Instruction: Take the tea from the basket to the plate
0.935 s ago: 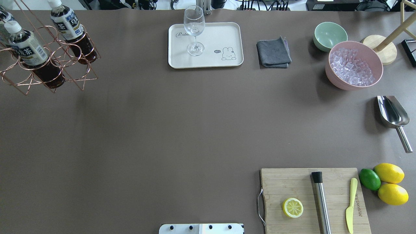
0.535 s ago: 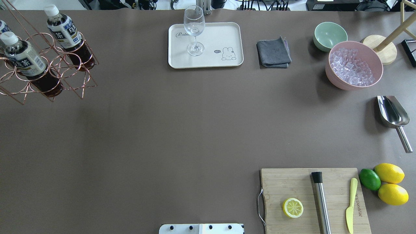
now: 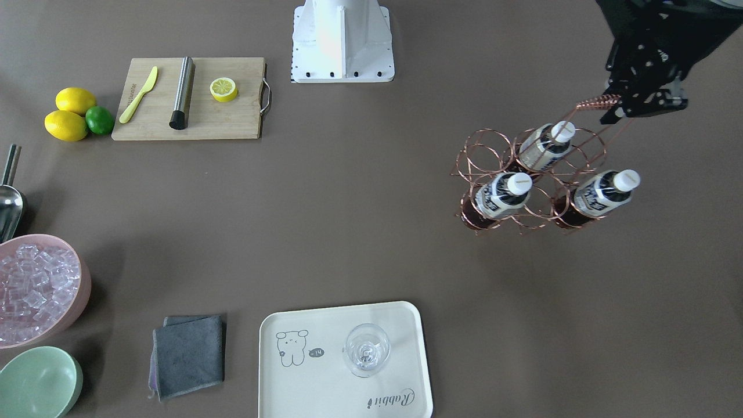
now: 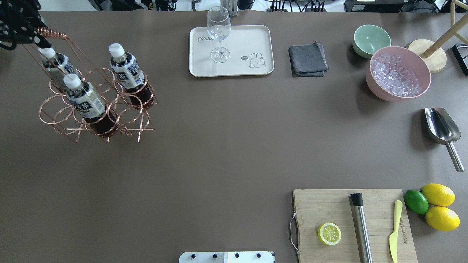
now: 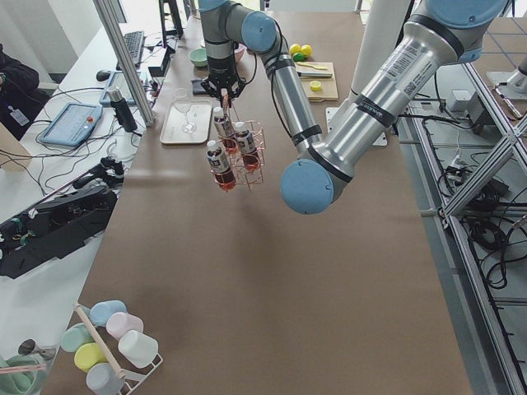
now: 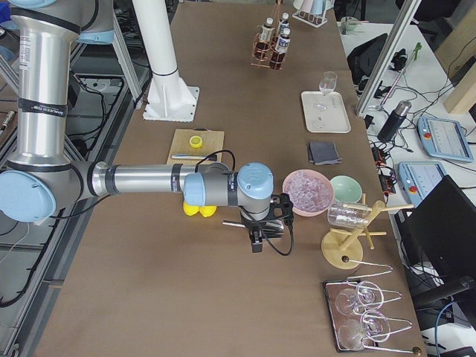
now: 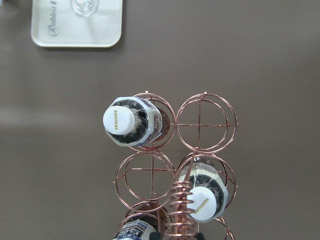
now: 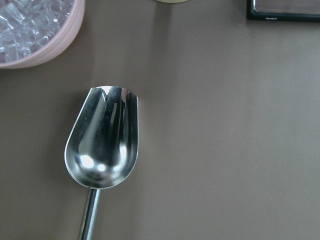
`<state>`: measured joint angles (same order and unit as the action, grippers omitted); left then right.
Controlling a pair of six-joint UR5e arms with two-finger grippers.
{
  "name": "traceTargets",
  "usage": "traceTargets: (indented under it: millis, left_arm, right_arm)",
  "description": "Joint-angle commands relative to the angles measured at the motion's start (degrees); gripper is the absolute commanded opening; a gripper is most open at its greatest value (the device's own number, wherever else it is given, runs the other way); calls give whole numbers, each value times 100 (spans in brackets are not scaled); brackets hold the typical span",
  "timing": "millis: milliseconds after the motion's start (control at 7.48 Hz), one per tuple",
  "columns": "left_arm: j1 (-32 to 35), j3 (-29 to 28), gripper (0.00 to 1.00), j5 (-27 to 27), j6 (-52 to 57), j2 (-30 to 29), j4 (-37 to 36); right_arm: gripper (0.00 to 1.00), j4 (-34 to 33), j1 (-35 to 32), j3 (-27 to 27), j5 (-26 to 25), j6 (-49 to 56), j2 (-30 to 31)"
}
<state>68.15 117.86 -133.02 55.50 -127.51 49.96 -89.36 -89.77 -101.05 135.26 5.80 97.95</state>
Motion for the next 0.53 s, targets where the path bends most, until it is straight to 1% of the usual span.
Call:
traceTargets:
  millis: [0,134,267,401]
  left_arm:
    - [-1046,26,0,65,-1099,-579,356]
    - [-1363,27,0,74,-1408,-704,391]
    - [-1636,35,0,379,-1724,-792,565]
    - [-1856,35,0,486,-2023,-871,680]
  right_arm:
    - [100,7,826,-353,-17,-339,-326]
    - [100,-11,1108,-362,17,-1291,-695]
    - [100,-28,1311,-615,26,-2162,-890]
    - [100,-176,1766,-948,0,-2910,-944]
